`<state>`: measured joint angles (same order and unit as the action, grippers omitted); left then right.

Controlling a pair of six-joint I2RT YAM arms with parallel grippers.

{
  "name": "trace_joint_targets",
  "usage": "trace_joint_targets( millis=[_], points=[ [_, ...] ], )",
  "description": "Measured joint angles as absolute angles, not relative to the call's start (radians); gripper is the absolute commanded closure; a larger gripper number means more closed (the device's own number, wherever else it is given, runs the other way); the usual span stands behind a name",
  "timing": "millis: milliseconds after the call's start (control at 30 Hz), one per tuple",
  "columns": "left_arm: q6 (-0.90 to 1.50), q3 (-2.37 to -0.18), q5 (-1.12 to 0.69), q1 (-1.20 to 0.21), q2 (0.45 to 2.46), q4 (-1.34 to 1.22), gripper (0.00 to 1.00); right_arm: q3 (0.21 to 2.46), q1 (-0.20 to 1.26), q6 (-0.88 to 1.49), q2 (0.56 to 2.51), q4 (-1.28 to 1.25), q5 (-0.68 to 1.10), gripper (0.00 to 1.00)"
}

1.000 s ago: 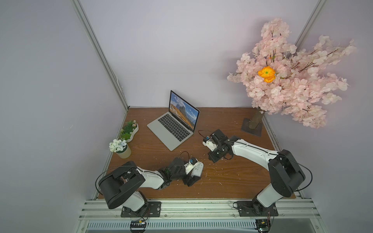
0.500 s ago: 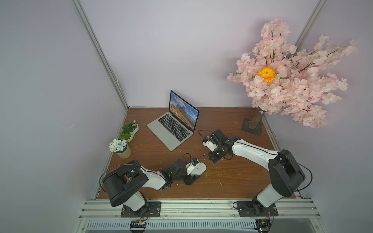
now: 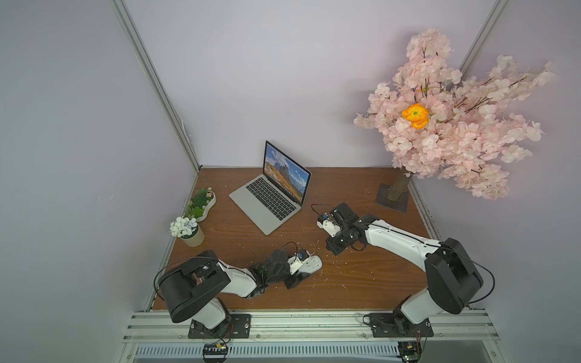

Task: Remove the wireless mouse receiver from the laptop
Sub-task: Adjust the mouse at the center of the board.

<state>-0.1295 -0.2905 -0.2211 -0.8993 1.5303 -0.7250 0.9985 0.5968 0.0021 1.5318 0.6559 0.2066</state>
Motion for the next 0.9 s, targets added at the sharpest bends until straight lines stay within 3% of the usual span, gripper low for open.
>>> trace_joint_targets(
  millis=[167, 500, 900],
  points=[
    [-0.168, -0.273, -0.269, -0.899, 1.531, -0.749, 0.58, 0.936, 0.6, -0.059, 1.427, 0.615, 0.247, 1.0],
    [-0.202, -0.224, -0.295, -0.9, 1.544, -0.846, 0.58, 0.823, 0.621, -0.342, 1.213, 0.521, 0.398, 1.0],
    [-0.219, -0.213, -0.305, -0.9, 1.555, -0.877, 0.58, 0.782, 0.682, -0.659, 1.291, 0.489, 0.46, 1.0]
  ],
)
